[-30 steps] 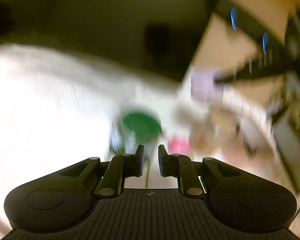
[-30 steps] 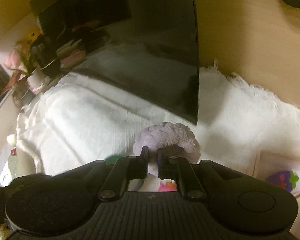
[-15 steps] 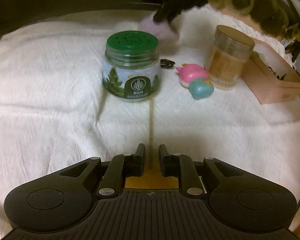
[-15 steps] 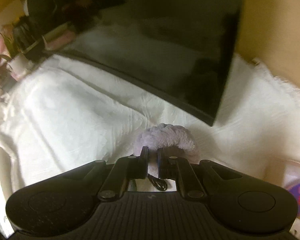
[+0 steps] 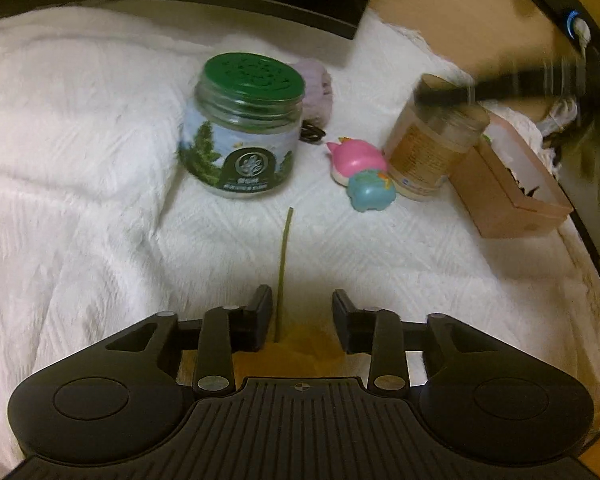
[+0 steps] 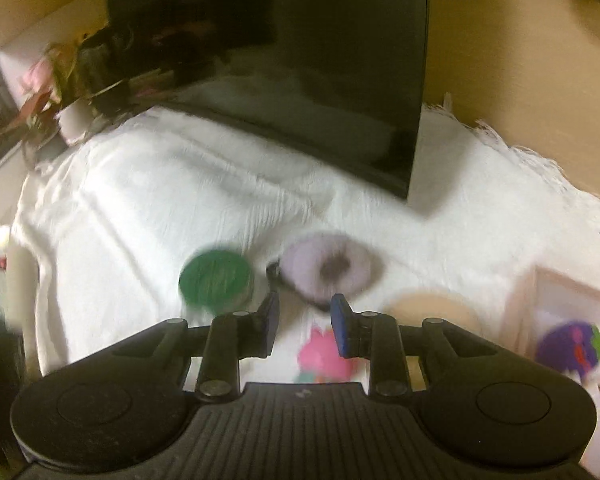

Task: Organize soft objects
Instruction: 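Grasp the pink and blue bird toy with the right gripper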

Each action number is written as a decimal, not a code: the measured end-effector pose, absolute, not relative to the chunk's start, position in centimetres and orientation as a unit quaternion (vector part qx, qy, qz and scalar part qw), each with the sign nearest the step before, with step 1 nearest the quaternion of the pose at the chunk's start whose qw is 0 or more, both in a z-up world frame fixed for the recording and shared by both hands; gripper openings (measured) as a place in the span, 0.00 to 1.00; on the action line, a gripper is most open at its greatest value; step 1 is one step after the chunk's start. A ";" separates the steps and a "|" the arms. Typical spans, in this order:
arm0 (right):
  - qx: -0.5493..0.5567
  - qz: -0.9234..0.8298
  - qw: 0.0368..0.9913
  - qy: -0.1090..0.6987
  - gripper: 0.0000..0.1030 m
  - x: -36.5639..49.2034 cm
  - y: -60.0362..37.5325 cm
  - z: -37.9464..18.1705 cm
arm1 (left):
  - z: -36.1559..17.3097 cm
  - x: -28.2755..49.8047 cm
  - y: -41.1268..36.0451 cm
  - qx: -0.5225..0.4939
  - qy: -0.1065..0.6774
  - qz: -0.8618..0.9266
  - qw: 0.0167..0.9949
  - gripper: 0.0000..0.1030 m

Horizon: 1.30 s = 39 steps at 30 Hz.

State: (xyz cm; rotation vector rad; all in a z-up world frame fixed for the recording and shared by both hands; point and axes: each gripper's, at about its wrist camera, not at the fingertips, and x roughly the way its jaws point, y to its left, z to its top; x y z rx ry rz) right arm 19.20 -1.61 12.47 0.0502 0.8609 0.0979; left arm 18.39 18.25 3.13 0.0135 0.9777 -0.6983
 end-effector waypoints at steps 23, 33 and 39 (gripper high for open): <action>-0.067 0.014 0.913 0.402 0.25 17.7 2.7 6.0 | 3.9 16.0 19.5 0.010 0.411 -0.273 0.869 0.07; -0.064 0.031 0.913 0.401 0.25 16.3 2.1 7.2 | 4.8 16.7 21.1 -0.041 0.458 -0.269 0.846 0.08; -0.030 0.027 0.903 0.428 0.28 17.7 1.3 4.5 | 4.7 15.7 20.8 -0.011 0.466 -0.291 0.835 0.11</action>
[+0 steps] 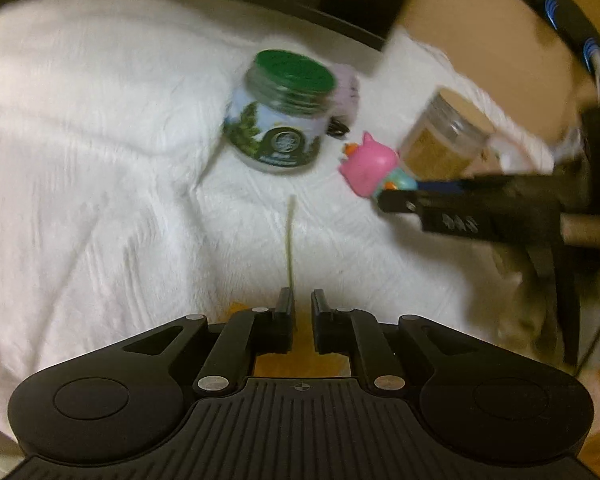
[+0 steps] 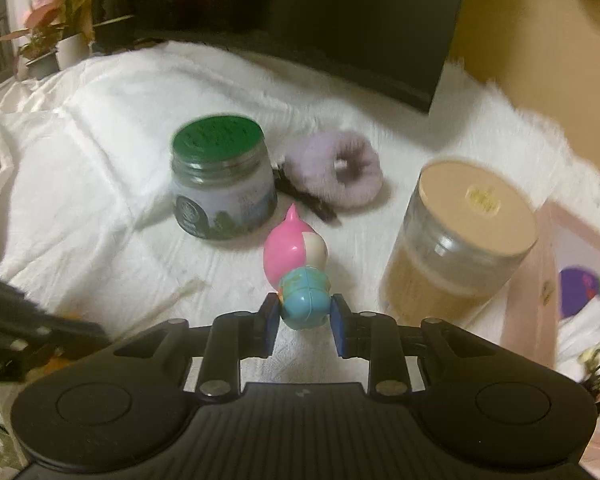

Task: Organize soft objects
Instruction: 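Grasp the pink and blue bird toy with the right gripper, then carry the flower clip and bird toy into the pink box with both grippers and release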

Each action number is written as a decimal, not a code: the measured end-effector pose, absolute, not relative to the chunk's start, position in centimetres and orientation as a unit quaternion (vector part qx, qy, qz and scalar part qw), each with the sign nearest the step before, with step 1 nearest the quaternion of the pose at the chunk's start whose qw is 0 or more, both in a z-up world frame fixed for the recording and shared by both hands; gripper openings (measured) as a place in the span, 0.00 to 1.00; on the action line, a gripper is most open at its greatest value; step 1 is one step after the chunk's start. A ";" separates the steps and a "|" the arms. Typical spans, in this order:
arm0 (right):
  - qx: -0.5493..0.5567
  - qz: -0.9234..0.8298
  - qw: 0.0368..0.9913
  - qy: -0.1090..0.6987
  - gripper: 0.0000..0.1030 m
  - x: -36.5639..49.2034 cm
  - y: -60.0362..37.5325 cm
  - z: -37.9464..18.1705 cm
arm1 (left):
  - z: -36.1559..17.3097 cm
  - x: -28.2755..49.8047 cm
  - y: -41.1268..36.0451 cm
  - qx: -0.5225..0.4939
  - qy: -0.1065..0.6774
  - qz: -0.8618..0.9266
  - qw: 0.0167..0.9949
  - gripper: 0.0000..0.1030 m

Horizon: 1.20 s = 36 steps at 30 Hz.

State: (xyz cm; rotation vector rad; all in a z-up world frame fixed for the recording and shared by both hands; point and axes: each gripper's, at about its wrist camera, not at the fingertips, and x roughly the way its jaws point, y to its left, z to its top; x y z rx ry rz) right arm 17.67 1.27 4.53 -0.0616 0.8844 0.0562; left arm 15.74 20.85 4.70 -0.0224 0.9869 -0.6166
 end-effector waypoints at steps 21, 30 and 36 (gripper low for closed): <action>-0.089 0.025 0.919 0.384 0.44 15.7 1.8 4.1 | 4.2 14.4 18.8 0.151 0.459 -0.313 0.818 0.43; -0.116 -0.023 0.910 0.397 0.35 18.3 2.2 3.1 | 3.9 14.4 19.3 0.109 0.440 -0.285 0.844 0.23; -0.105 -0.004 0.914 0.391 0.25 18.3 1.6 5.2 | 5.8 14.4 20.0 0.082 0.417 -0.279 0.861 0.22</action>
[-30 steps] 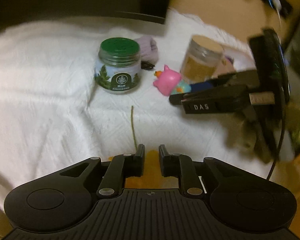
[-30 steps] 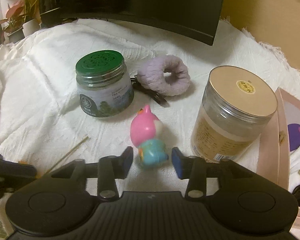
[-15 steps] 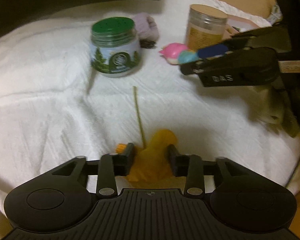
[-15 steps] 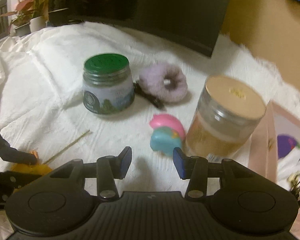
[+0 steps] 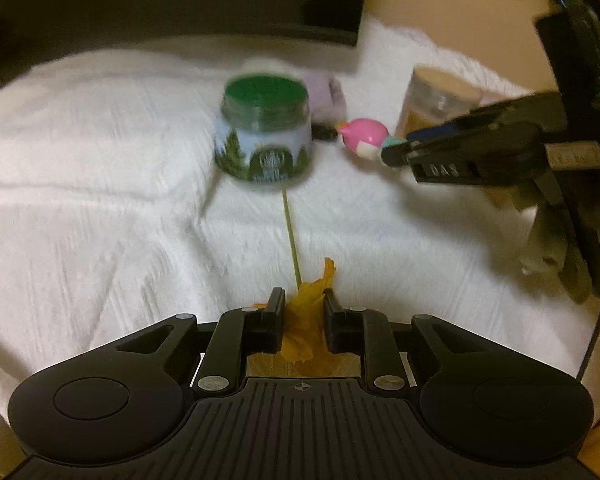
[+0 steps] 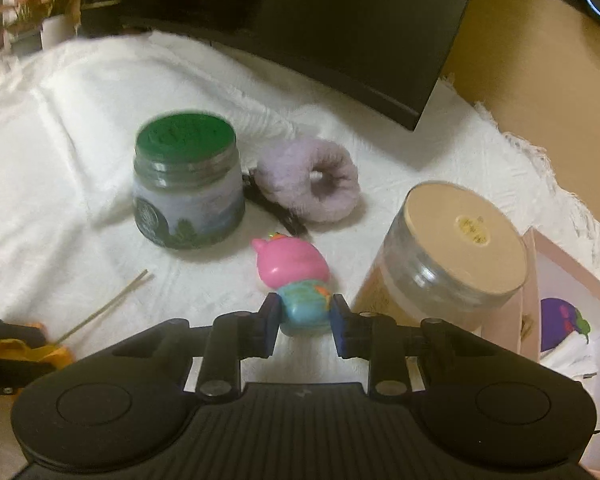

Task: Organize soft objects
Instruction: 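Carry the flower clip and bird toy into the pink box with both grippers and release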

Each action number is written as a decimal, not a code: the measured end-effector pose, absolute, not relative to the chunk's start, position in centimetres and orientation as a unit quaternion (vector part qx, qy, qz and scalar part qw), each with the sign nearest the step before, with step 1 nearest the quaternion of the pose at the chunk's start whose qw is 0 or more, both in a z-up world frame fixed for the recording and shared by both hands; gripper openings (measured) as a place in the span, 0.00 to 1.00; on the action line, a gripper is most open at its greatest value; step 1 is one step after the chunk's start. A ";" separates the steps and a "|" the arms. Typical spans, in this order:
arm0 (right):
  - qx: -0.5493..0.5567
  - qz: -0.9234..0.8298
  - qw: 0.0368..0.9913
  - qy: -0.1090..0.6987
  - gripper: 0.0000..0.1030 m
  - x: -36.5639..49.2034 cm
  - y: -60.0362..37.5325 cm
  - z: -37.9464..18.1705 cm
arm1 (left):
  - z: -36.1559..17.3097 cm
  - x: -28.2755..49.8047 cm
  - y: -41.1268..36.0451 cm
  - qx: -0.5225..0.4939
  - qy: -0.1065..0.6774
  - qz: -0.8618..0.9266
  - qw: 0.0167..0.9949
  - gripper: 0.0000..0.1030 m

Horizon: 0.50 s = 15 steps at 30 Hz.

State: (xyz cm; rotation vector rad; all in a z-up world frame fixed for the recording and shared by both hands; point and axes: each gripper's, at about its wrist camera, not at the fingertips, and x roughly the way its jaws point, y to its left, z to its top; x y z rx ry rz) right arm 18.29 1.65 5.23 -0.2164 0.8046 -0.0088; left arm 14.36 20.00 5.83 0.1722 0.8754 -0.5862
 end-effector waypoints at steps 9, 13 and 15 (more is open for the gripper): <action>-0.073 0.009 0.934 0.350 0.25 16.9 0.4 11.0 | 11.9 16.4 18.7 0.081 0.354 -0.291 0.885 0.22; -0.060 0.001 0.942 0.330 0.25 16.6 -0.4 13.8 | 14.3 18.2 17.3 0.083 0.326 -0.298 0.893 0.22; -0.055 -0.008 0.947 0.317 0.25 16.2 -1.1 15.1 | 15.4 19.1 16.3 0.084 0.315 -0.306 0.894 0.22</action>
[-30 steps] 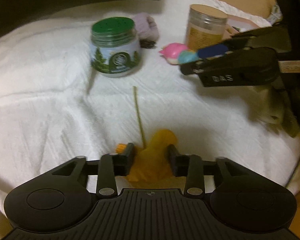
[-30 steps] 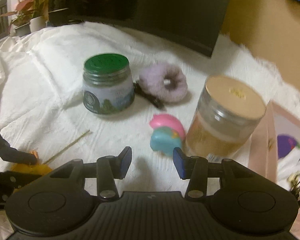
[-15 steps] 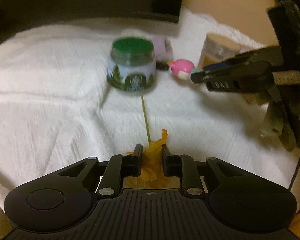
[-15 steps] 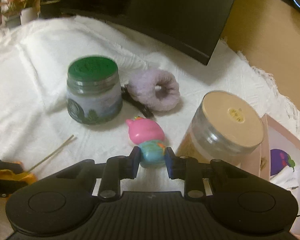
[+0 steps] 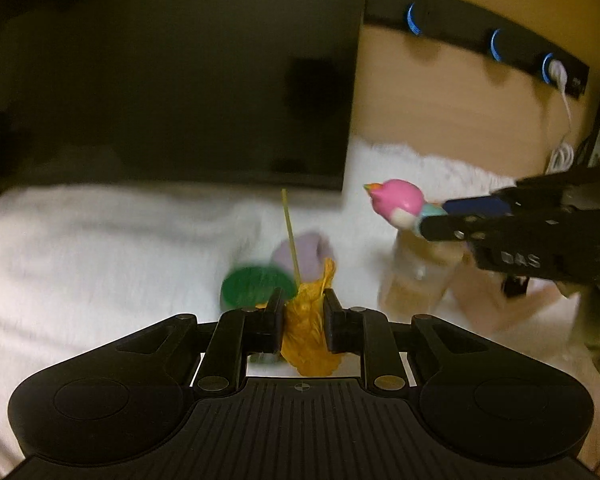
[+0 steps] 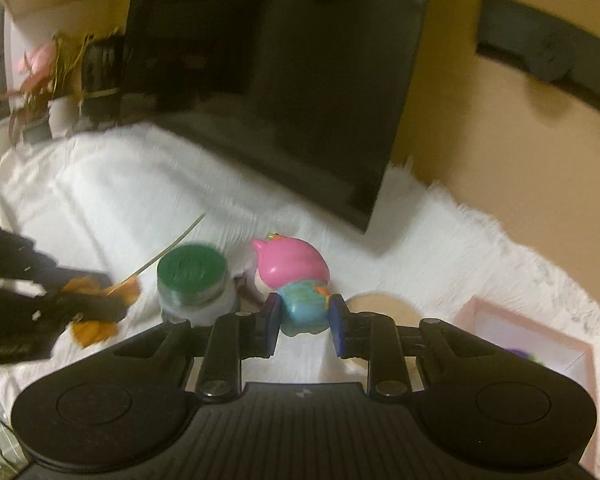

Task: Organize soft objects
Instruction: 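Carry the flower clip and bird toy into the pink box with both grippers and release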

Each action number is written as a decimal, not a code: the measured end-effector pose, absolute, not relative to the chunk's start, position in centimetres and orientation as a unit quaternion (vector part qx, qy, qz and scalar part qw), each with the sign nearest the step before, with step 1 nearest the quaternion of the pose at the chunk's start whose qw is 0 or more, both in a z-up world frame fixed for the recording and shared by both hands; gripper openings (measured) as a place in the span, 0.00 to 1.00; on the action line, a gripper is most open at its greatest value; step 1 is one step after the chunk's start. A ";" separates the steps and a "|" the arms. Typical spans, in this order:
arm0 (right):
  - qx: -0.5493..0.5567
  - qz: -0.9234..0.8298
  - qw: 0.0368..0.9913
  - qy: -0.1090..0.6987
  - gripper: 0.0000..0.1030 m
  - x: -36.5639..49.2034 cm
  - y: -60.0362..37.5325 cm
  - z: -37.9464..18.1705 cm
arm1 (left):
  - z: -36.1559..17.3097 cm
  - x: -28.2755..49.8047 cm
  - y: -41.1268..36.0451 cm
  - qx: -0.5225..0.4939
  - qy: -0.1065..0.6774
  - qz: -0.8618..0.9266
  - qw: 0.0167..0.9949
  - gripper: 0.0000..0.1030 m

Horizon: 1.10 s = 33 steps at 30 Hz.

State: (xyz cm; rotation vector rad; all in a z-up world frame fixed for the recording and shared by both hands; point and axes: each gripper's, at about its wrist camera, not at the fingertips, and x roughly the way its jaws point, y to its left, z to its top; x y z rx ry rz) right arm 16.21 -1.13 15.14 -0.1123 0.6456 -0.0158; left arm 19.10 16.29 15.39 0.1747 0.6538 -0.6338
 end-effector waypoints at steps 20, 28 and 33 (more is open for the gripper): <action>-0.007 -0.216 0.936 0.279 0.25 8.1 -18.0 18.4 | 15.7 18.5 -5.0 0.109 0.319 -0.506 0.794 0.22; 0.050 -0.249 0.917 0.307 0.25 6.4 -22.0 16.2 | 11.8 17.5 -10.6 0.106 0.355 -0.541 0.755 0.22; 0.061 -0.221 0.918 0.323 0.25 6.4 -24.1 15.2 | 9.7 17.2 -12.8 0.122 0.378 -0.510 0.763 0.23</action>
